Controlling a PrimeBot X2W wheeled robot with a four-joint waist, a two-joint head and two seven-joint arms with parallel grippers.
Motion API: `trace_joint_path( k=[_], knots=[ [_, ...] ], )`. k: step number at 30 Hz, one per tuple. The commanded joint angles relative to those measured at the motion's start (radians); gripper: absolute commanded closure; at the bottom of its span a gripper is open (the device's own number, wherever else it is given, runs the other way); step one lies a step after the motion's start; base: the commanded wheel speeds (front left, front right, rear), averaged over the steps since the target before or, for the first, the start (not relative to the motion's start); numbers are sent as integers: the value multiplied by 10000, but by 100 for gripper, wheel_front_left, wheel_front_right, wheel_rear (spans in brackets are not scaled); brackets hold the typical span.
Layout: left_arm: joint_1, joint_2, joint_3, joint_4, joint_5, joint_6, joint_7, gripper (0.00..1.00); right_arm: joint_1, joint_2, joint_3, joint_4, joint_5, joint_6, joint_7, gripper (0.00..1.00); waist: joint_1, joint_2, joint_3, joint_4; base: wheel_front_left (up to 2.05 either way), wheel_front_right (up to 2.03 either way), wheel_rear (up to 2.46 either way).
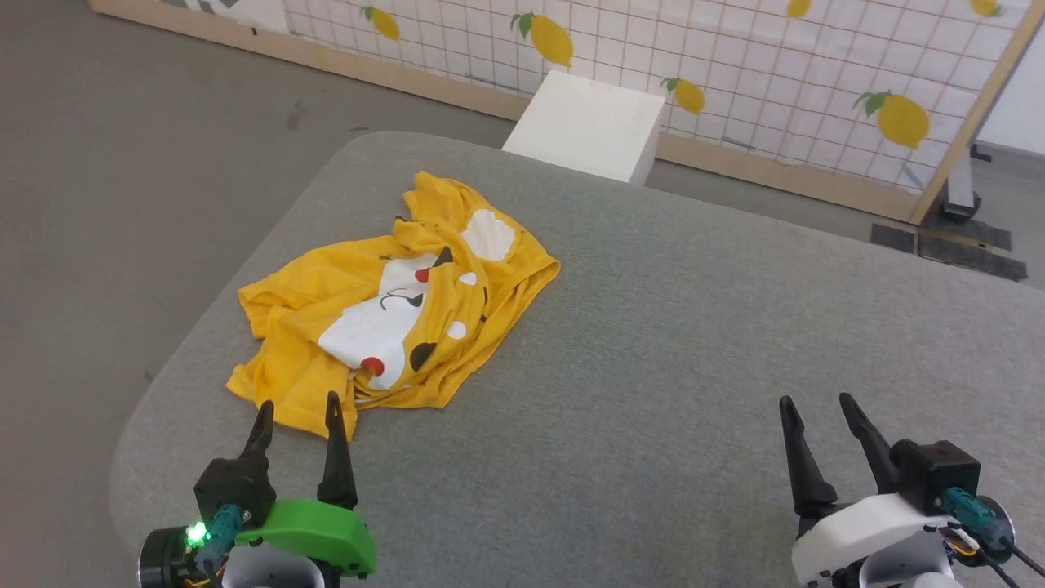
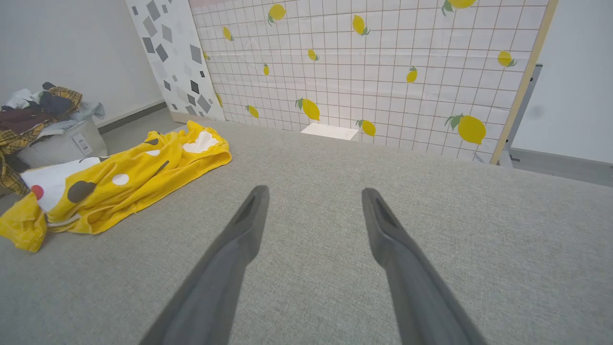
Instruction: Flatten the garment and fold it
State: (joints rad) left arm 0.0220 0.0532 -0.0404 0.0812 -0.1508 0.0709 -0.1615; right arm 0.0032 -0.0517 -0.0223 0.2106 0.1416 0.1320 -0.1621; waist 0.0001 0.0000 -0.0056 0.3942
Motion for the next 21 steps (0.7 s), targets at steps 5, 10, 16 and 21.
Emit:
trace_joint_path(
  k=[5, 10, 16, 21],
  knots=[
    [197, -20, -5, 141, -60, 107, -212, 0, 116, 9, -24, 193, 148, -9, -202, 0, -1, 0, -6, 313, 0, 0, 0],
    [267, -21, -2, 217, -101, 151, -317, 0, 132, 10, -32, 312, 203, -10, -307, 0, -1, 0, -25, 525, 0, 0, 0],
    [294, -23, -19, 279, -232, 226, -440, 0, 152, 11, -26, 446, 266, -10, -431, 0, -1, 0, -24, 749, 0, 0, 0],
    [256, -24, -39, 356, -329, 288, -539, 0, 165, 11, -21, 559, 197, -11, -531, 0, -1, 0, -14, 892, 0, 0, 0]
  ],
)
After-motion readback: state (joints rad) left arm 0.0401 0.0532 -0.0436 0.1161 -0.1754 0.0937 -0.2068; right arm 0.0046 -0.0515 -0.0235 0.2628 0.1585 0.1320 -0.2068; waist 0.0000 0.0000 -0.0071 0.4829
